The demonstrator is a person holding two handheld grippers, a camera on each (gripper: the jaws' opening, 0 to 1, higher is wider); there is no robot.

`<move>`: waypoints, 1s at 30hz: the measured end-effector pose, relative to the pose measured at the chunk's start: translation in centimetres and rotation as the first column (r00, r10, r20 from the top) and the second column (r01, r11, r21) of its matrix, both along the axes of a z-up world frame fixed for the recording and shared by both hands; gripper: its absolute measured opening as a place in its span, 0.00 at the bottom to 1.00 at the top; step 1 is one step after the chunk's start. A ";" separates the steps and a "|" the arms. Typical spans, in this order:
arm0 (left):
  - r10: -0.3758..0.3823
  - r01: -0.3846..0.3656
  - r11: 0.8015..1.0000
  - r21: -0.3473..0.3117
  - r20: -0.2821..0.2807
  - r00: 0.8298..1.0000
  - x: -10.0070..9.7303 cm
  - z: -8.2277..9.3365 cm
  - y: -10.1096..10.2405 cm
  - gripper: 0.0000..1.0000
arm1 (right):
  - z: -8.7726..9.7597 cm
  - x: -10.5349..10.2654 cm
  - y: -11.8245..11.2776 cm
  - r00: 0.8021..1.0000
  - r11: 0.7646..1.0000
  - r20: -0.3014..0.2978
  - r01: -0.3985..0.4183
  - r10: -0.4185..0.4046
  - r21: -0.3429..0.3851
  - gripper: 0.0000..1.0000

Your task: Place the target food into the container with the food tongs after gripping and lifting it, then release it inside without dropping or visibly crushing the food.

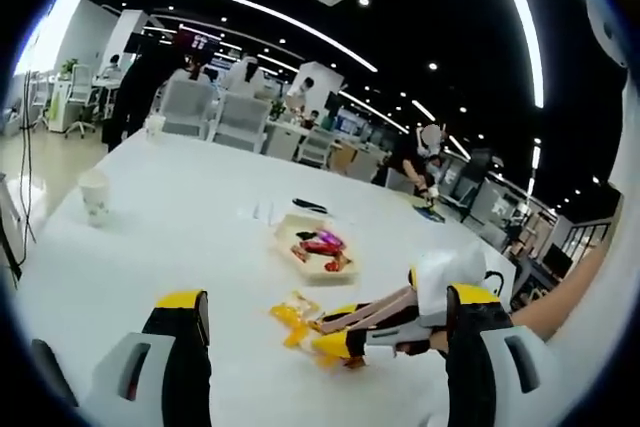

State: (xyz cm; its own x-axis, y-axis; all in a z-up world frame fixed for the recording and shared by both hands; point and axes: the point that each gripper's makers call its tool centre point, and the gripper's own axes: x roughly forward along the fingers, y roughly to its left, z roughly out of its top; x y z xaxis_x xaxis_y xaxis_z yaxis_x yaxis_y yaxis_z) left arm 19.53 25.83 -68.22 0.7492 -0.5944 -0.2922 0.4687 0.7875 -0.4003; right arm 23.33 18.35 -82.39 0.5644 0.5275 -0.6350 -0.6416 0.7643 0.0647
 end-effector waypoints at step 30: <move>-0.027 0.030 0.996 -0.089 0.038 0.999 -0.6 -1.4 -1.4 0.99 | -2.0 -1.2 0.1 0.996 0.995 -0.018 -0.088 0.087 -0.051 0.30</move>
State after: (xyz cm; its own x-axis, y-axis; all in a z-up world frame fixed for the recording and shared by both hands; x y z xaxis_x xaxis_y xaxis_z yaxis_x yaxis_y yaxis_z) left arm 18.90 24.47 -69.58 0.7405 -0.6386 -0.2095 0.5062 0.7350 -0.4512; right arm 22.14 18.47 -84.36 0.5070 0.5404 -0.6714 -0.7053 0.7079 0.0372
